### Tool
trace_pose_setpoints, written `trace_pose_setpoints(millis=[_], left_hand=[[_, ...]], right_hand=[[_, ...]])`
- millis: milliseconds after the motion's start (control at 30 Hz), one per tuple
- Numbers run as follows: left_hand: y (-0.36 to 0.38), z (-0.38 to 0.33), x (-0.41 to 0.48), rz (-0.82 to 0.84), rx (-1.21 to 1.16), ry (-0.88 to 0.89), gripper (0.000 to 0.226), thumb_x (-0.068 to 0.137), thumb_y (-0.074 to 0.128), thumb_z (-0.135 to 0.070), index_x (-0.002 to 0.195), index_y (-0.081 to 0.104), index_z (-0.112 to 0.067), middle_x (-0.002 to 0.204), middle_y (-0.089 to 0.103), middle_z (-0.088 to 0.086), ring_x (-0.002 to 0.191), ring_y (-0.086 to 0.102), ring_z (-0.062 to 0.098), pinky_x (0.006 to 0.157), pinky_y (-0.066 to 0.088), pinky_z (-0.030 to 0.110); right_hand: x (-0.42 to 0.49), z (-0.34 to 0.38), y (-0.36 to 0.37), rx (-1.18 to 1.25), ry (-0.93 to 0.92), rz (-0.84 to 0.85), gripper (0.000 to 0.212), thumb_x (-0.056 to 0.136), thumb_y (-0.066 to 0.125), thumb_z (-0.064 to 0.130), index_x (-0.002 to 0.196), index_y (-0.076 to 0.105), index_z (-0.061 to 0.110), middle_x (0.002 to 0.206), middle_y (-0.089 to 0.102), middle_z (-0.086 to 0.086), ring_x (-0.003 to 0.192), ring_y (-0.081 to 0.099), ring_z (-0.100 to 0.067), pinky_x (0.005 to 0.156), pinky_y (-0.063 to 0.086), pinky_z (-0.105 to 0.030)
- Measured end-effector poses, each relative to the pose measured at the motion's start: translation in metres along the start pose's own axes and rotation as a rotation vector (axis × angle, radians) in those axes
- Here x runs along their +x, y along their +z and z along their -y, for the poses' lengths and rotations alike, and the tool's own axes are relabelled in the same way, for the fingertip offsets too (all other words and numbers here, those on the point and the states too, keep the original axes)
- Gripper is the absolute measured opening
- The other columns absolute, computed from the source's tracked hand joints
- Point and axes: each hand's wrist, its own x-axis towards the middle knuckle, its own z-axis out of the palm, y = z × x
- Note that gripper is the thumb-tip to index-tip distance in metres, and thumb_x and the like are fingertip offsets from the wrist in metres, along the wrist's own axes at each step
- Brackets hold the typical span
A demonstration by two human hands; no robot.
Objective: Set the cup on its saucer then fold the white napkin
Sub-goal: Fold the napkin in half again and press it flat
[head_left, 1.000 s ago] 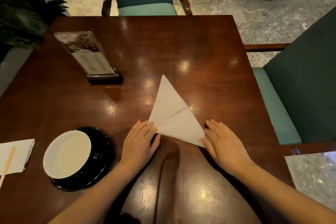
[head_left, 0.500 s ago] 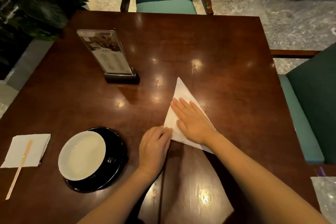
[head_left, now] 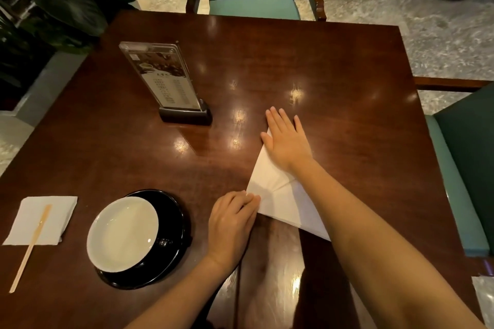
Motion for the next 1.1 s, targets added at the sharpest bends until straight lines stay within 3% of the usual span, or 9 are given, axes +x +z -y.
trace_pose_setpoints(millis=[200,333,433,533,633,767,933,1100], left_hand=[[-0.001,0.000,0.001,-0.012,-0.038,-0.043,0.021,0.087,0.055,-0.023,0.097,0.072,-0.016,0.091,0.067,-0.004,0.095,0.052,0.013,0.080,0.037,0.023],[0.000,0.001,0.001,0.001,-0.047,-0.042,0.020,0.087,0.056,-0.022,0.098,0.072,-0.016,0.091,0.066,-0.005,0.094,0.053,0.013,0.079,0.038,0.026],[0.000,0.002,0.000,0.017,-0.046,-0.046,0.021,0.087,0.056,-0.023,0.100,0.071,-0.017,0.092,0.066,-0.005,0.095,0.053,0.014,0.080,0.037,0.025],[0.000,0.001,0.002,0.025,-0.034,-0.057,0.021,0.087,0.055,-0.025,0.098,0.072,-0.017,0.091,0.067,-0.006,0.094,0.053,0.013,0.078,0.036,0.026],[-0.002,0.000,0.002,0.035,-0.004,-0.047,0.021,0.085,0.054,-0.024,0.092,0.072,-0.015,0.091,0.067,-0.005,0.095,0.051,0.014,0.079,0.034,0.025],[-0.003,0.002,0.001,0.036,0.028,-0.025,0.020,0.086,0.058,-0.022,0.098,0.072,-0.016,0.093,0.067,-0.004,0.095,0.053,0.014,0.077,0.038,0.027],[-0.005,0.003,0.003,0.049,0.034,0.000,0.021,0.086,0.056,-0.022,0.098,0.072,-0.016,0.092,0.068,-0.004,0.094,0.053,0.015,0.073,0.038,0.028],[-0.004,0.004,0.001,0.043,0.030,0.007,0.021,0.086,0.056,-0.022,0.098,0.071,-0.015,0.091,0.067,-0.003,0.092,0.053,0.016,0.071,0.037,0.028]], right_hand=[[0.001,-0.019,-0.006,-0.080,-0.074,-0.004,0.060,0.097,0.009,0.048,0.149,-0.003,0.021,0.159,-0.004,0.005,0.145,-0.008,-0.012,0.118,-0.009,-0.043],[-0.013,-0.057,-0.010,-0.154,0.030,-0.038,0.059,0.098,0.011,0.047,0.150,0.003,0.019,0.159,0.002,0.001,0.146,-0.003,-0.016,0.119,-0.002,-0.044],[-0.042,-0.055,-0.020,-0.084,0.066,-0.157,0.058,0.098,0.017,0.041,0.149,0.011,0.013,0.158,0.012,-0.004,0.146,0.006,-0.020,0.118,0.004,-0.043],[-0.077,-0.004,-0.021,0.016,-0.099,-0.216,0.057,0.096,0.022,0.034,0.145,0.025,0.005,0.152,0.029,-0.013,0.141,0.023,-0.027,0.116,0.015,-0.044],[-0.109,0.031,0.009,-0.042,-0.297,-0.066,0.054,0.098,0.017,0.036,0.142,0.033,0.007,0.150,0.036,-0.010,0.139,0.031,-0.026,0.109,0.018,-0.040],[-0.121,0.009,0.024,-0.013,-0.306,-0.004,0.057,0.098,0.019,0.042,0.146,0.026,0.013,0.155,0.025,-0.004,0.144,0.018,-0.020,0.115,0.010,-0.039],[-0.132,-0.011,0.015,-0.075,-0.237,0.053,0.070,0.095,0.009,0.057,0.148,0.016,0.012,0.157,0.013,-0.004,0.145,0.006,-0.018,0.115,0.006,-0.037],[-0.151,-0.039,0.007,-0.113,-0.167,0.101,0.073,0.093,0.010,0.061,0.148,-0.007,0.016,0.156,-0.015,0.003,0.143,-0.016,-0.013,0.116,-0.006,-0.034]])
